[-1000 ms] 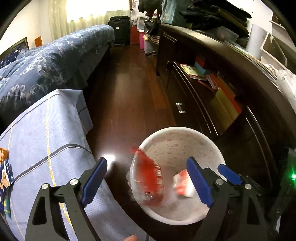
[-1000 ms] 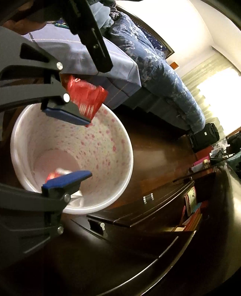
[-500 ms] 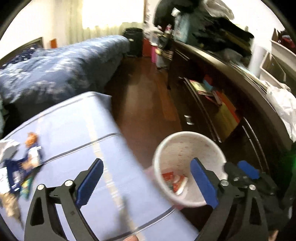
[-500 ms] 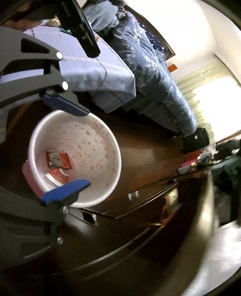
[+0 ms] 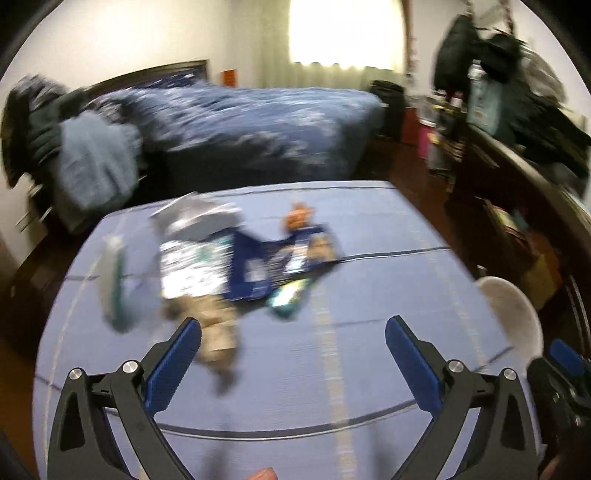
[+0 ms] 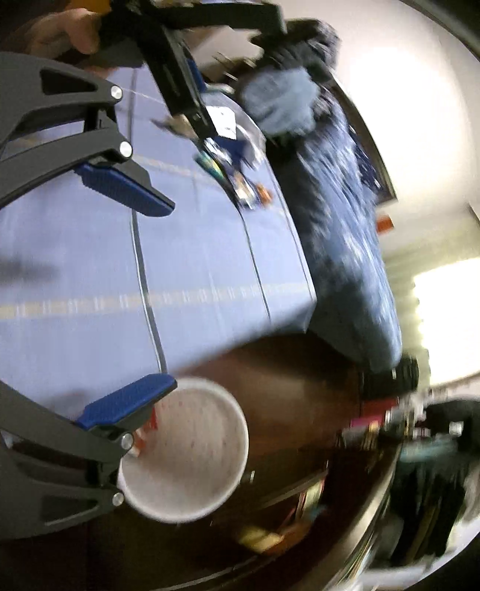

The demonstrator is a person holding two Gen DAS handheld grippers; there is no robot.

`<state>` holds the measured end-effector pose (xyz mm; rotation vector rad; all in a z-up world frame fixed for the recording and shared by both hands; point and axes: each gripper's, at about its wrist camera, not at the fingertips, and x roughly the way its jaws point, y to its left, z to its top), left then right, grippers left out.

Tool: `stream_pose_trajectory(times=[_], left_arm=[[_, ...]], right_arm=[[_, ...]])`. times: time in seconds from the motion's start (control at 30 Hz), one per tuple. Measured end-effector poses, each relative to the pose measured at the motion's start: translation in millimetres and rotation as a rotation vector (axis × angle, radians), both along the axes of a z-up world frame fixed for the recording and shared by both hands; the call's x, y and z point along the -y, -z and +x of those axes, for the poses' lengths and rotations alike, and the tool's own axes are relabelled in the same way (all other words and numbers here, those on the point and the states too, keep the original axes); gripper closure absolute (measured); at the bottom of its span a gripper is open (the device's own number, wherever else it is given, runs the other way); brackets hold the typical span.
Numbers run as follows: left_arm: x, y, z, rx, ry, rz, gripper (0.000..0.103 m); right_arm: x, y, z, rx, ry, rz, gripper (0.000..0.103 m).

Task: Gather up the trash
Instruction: 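Grasp the crumpled tissue with the left tool while the right tool grasps the blue wrapper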

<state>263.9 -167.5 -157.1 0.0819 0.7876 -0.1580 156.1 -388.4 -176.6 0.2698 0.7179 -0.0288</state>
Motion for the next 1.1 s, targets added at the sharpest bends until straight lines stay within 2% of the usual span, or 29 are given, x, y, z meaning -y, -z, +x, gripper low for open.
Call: stream_pose_trajectory(times=[0.17, 0.2, 0.23, 0.3, 0.37, 0.43, 0.47, 0.57, 0.67, 0.87, 1.1], left_arm=[[-35.6, 28.3, 20.8, -0.066, -0.073, 0.009, 0.004], [-37.4, 32.1, 24.9, -0.072, -0.072, 0.005, 0.008], [-37.0, 36.0, 30.1, -0.085, -0.072, 0.007, 0.014], [-35.6, 43.6, 40.9, -0.114, -0.068, -0.001, 0.051], [-35.5, 49.7, 47.7, -0.136, -0.078, -0.001, 0.067], [-40.4, 52.5, 49.1, -0.128, -0.082, -0.006, 0.072], [-43.3, 53.0, 48.3, -0.125, -0.084, -0.009, 0.081], [-56.1, 50.1, 42.9, -0.129, -0.080, -0.060, 0.084], [-73.6, 39.7, 27.5, -0.089, -0.099, -0.086, 0.084], [-114.8, 18.6, 5.3, -0.008, -0.166, -0.100, 0.083], [-149.0, 18.3, 6.6, 0.001, -0.205, -0.121, 0.082]], right_arm=[[-44.5, 1.2, 11.0, -0.014, -0.088, -0.021, 0.015], [-51.1, 1.5, 12.8, -0.016, -0.102, -0.026, 0.015], [-56.5, 1.9, 14.5, -0.020, -0.112, -0.032, 0.015], [-63.1, 2.8, 17.4, -0.025, -0.123, -0.039, 0.015], [-68.3, 4.6, 22.1, -0.035, -0.131, -0.043, 0.015], [-71.7, 3.1, 25.9, -0.036, -0.139, -0.038, 0.015], [-71.9, 2.5, 26.8, -0.035, -0.141, -0.036, 0.015], [-81.8, -1.9, 40.7, -0.036, -0.154, -0.049, 0.015], [-97.0, -5.0, 55.9, -0.033, -0.179, -0.051, 0.015], [-143.6, -4.5, 104.1, -0.042, -0.227, -0.093, 0.015], [-201.1, 2.8, 174.3, -0.060, -0.240, -0.170, 0.017]])
